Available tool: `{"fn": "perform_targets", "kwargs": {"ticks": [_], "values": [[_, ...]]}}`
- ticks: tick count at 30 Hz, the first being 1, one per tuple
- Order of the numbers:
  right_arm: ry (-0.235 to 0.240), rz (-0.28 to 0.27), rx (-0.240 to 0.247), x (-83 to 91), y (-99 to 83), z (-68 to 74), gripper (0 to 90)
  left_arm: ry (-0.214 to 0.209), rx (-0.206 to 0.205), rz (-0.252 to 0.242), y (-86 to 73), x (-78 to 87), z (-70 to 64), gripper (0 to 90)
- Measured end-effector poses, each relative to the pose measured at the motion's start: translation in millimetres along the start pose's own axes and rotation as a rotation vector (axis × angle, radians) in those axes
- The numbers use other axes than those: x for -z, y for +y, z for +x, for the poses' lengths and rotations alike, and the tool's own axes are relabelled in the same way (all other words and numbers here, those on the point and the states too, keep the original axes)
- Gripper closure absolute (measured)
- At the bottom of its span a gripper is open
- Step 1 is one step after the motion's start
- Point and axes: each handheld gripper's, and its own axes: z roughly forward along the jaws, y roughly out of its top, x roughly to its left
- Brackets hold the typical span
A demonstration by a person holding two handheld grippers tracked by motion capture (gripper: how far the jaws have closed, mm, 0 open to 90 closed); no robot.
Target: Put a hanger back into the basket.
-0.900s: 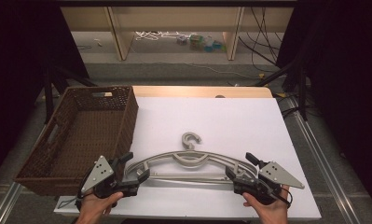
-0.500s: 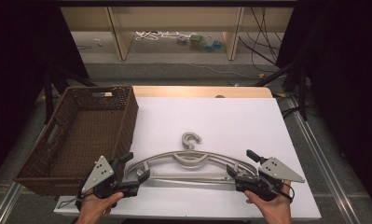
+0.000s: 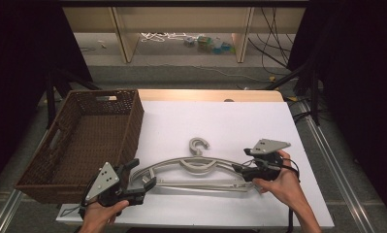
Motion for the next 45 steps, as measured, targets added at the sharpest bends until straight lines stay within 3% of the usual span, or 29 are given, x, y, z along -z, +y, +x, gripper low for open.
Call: {"fn": "perform_targets", "kwargs": {"ticks": [6, 12, 13, 17, 22, 23, 34, 37, 39, 45], "values": [[0.038, 0.116, 0.046, -30.2, 12.2, -8.3, 40.2, -0.006, 0.007, -0.014, 0.3, 0.1, -0.3, 15.8], [0.043, 0.230, 0.083, -57.3, 9.7, -13.5, 50.2, -0.003, 0.005, -0.004, 0.7, 1.0, -1.2, 15.7], [0.029, 0.230, 0.081, -62.3, 8.7, -13.3, 52.1, -0.004, 0.003, -0.005, 0.8, 0.8, -1.3, 15.7], [0.086, 0.259, 0.080, -74.2, 8.3, -15.7, 59.9, -0.005, 0.004, -0.008, 0.2, 0.3, -1.4, 15.7], [0.105, 0.279, 0.077, -82.3, 6.8, -17.3, 64.6, -0.002, -0.014, 0.005, 0.5, 0.7, -1.5, 15.8], [0.126, 0.292, 0.077, -85.0, 6.9, -17.9, 67.0, -0.006, -0.008, -0.009, 0.7, 0.4, -1.9, 15.8], [0.142, 0.298, 0.071, -87.1, 8.7, -17.5, 71.8, -0.004, -0.013, 0.003, 0.7, 0.5, -2.0, 15.7], [0.149, 0.284, 0.096, -85.6, 10.1, -17.8, 76.2, -0.007, -0.011, -0.003, 1.0, 0.2, -2.0, 15.8], [0.148, 0.307, 0.143, -85.4, 11.6, -15.9, 77.5, -0.003, -0.016, 0.006, 0.8, 0.6, -1.8, 15.8], [0.127, 0.309, 0.187, -81.9, 15.9, -12.0, 78.3, -0.008, -0.020, -0.005, 0.9, -0.2, -2.6, 15.8]]}}
